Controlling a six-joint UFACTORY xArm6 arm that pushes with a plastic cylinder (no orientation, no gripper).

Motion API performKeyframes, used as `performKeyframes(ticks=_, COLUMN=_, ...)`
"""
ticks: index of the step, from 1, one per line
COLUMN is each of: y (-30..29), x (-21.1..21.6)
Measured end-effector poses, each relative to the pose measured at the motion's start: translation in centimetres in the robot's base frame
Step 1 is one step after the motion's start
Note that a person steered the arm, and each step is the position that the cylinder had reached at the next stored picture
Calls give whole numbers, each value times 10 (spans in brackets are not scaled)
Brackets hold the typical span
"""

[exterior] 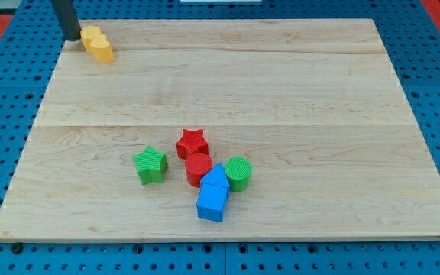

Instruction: Move the yellow heart away from the yellow hexagon

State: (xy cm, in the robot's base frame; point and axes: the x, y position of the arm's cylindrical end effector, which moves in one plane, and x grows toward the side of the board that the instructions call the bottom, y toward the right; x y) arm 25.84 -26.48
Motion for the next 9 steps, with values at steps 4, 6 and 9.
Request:
performKeyframes(ticks=4, y=1, x=-24)
performKeyframes(ticks=6, y=76, x=46)
performKeyframes(ticks=9, y=95, x=31)
